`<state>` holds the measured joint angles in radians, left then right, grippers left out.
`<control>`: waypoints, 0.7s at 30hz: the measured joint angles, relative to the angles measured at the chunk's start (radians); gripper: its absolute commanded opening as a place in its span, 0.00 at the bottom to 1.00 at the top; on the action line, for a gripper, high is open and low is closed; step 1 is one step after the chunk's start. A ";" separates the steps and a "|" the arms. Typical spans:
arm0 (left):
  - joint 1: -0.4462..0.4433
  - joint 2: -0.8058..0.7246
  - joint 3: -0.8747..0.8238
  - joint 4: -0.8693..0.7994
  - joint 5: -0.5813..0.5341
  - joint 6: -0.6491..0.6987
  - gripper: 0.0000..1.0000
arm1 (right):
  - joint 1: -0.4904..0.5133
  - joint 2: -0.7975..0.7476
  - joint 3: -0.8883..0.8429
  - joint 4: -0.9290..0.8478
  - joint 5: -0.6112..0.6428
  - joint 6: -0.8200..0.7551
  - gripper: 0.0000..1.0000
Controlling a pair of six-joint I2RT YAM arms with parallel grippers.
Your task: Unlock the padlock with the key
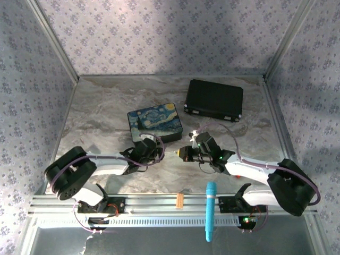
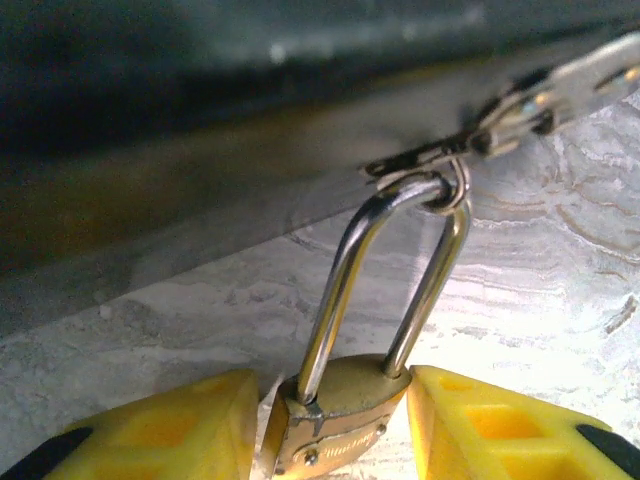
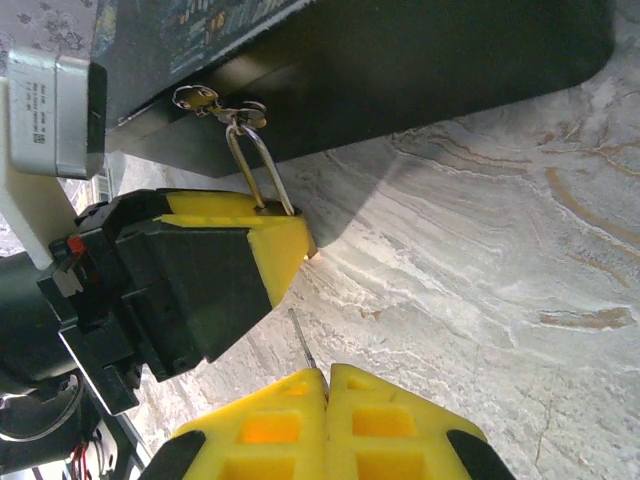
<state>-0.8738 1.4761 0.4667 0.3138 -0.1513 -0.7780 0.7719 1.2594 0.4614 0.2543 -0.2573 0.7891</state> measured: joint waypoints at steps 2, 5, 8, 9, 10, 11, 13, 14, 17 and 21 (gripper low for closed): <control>-0.003 0.013 0.000 0.026 0.005 0.000 0.37 | 0.000 0.013 0.000 0.007 0.000 0.003 0.00; -0.006 0.020 -0.001 0.050 0.006 -0.003 0.28 | 0.000 0.024 0.000 0.016 0.000 0.007 0.00; -0.010 0.020 -0.005 0.072 0.008 -0.010 0.22 | 0.000 0.034 0.000 0.029 0.000 0.007 0.00; -0.010 0.020 -0.006 0.077 0.008 -0.014 0.21 | 0.000 0.038 0.000 0.033 0.000 0.007 0.00; -0.013 0.020 -0.006 0.081 0.008 -0.016 0.19 | 0.000 0.045 0.000 0.039 -0.002 0.010 0.00; -0.013 0.020 -0.006 0.082 0.008 -0.019 0.18 | 0.000 0.053 0.000 0.048 -0.004 0.015 0.00; -0.013 0.021 -0.008 0.088 0.008 -0.027 0.17 | -0.001 0.074 0.000 0.069 -0.013 0.027 0.00; -0.013 0.022 -0.012 0.096 0.008 -0.032 0.17 | -0.002 0.085 0.000 0.081 -0.019 0.034 0.00; -0.013 0.027 -0.017 0.117 0.008 -0.049 0.11 | -0.002 0.109 -0.001 0.109 -0.028 0.058 0.00; -0.013 0.024 -0.029 0.136 0.005 -0.080 0.10 | -0.021 0.140 -0.002 0.148 -0.051 0.114 0.00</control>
<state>-0.8867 1.5002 0.4374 0.4496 -0.1463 -0.8585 0.7513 1.3994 0.4591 0.4026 -0.3080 0.9028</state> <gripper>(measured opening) 0.128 0.056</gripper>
